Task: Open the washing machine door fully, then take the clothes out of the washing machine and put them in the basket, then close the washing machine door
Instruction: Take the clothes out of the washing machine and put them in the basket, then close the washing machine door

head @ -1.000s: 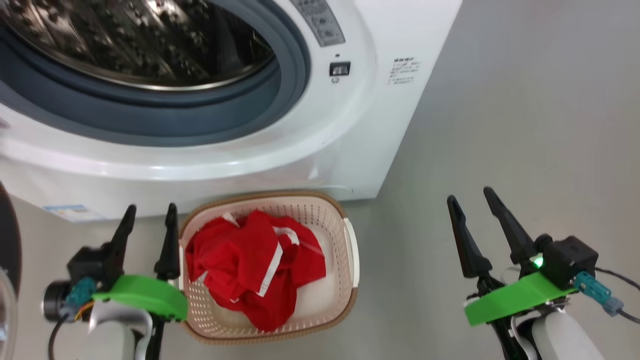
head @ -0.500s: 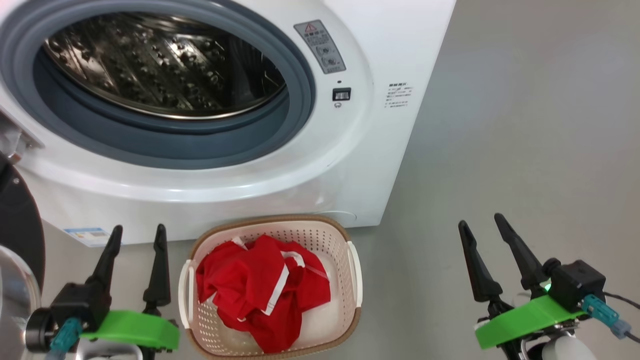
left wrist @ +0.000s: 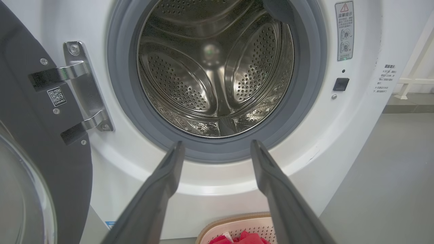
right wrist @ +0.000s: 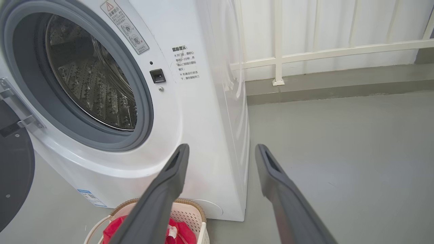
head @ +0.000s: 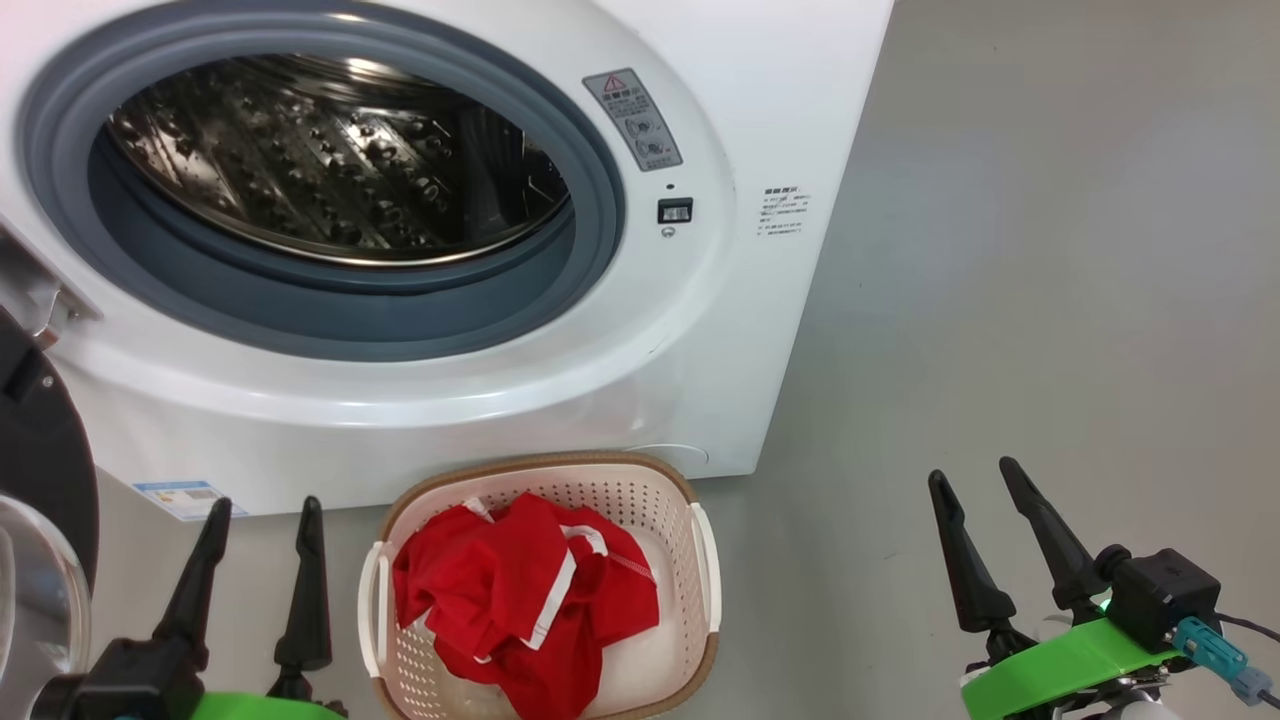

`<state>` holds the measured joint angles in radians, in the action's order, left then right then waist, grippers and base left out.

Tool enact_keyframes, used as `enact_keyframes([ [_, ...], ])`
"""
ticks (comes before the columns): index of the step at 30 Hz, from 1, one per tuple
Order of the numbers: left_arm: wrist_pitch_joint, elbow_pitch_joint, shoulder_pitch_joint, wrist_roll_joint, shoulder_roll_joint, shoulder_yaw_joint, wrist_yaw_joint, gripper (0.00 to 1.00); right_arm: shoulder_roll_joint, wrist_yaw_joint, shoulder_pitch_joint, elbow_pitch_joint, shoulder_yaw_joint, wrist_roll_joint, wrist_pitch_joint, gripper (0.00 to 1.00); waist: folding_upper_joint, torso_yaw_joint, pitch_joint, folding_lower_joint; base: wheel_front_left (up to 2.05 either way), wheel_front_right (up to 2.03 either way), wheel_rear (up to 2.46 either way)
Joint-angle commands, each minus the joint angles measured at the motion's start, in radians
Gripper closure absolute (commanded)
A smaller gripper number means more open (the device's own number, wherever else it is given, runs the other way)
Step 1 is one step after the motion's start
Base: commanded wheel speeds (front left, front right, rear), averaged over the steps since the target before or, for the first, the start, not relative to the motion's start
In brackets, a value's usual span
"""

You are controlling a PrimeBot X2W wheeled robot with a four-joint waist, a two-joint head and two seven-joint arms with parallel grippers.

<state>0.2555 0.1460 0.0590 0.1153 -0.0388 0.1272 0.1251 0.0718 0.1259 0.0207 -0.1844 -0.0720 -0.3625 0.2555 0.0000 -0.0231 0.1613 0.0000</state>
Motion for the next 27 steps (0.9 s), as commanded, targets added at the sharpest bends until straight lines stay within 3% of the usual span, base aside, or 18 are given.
enact_keyframes([
  [1, 0.006, -0.032, 0.000, -0.001, -0.013, 0.037, 0.006, 0.00, 0.011, 0.005, -0.001, 0.027, -0.016, -0.004, 0.006, 0.00, 0.0000, -0.001, -0.001, 0.0000, 0.00, 0.00, 0.00],
  [27, 0.006, -0.050, -0.024, 0.010, -0.012, 0.029, 0.004, 0.00, 0.003, 0.005, -0.006, 0.029, -0.006, -0.004, 0.006, 0.00, 0.0000, -0.008, -0.008, 0.0000, -0.03, 0.03, 0.00],
])
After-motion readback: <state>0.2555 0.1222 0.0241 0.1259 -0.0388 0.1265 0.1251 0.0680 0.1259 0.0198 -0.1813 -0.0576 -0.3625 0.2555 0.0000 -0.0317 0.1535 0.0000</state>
